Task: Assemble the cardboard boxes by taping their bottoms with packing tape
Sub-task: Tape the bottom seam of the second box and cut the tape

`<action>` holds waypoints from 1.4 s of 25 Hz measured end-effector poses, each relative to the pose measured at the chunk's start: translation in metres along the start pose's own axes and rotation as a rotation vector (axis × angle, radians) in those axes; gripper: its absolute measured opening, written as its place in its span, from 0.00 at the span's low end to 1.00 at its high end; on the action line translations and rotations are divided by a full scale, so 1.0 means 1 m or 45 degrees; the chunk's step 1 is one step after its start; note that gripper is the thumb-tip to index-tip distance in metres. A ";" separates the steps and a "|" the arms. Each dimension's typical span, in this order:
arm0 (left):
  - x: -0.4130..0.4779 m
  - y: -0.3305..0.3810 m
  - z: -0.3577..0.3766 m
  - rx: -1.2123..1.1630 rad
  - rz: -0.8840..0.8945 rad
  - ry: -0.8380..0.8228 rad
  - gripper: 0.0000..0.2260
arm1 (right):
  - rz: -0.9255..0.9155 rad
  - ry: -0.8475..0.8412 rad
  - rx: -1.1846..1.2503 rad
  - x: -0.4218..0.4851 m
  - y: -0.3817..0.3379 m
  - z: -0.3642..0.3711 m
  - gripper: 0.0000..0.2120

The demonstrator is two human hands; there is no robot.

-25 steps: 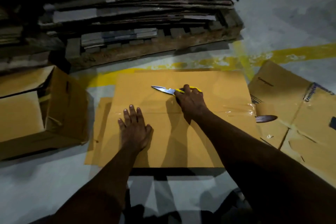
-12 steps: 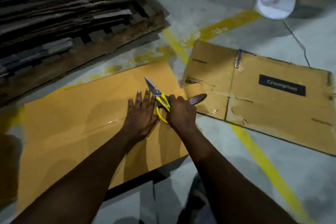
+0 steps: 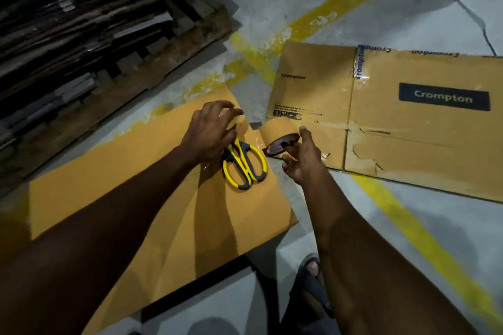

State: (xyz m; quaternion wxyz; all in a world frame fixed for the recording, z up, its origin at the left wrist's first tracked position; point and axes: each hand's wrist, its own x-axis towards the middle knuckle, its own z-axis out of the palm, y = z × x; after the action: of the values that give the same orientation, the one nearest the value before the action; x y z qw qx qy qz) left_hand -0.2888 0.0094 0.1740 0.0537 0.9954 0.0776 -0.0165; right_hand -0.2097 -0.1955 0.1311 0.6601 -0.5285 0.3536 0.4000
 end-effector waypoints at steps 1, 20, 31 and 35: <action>0.009 -0.002 0.004 0.072 0.063 -0.111 0.23 | 0.027 -0.032 -0.005 0.003 -0.003 0.004 0.26; 0.049 0.011 0.001 -0.027 0.048 -0.183 0.20 | -0.302 0.153 0.254 0.001 -0.016 0.014 0.06; 0.106 0.044 0.012 -1.369 -0.423 -0.919 0.26 | -0.314 -0.062 0.338 0.007 -0.015 0.001 0.03; 0.104 0.043 0.001 -1.683 -0.305 -0.913 0.23 | -0.321 -0.037 0.086 0.008 -0.015 -0.002 0.08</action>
State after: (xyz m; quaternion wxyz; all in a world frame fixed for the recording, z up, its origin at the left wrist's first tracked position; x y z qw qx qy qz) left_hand -0.1792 -0.0175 0.1735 0.6585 0.6746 0.1566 -0.2946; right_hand -0.1928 -0.1980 0.1301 0.7276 -0.5403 0.2882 0.3093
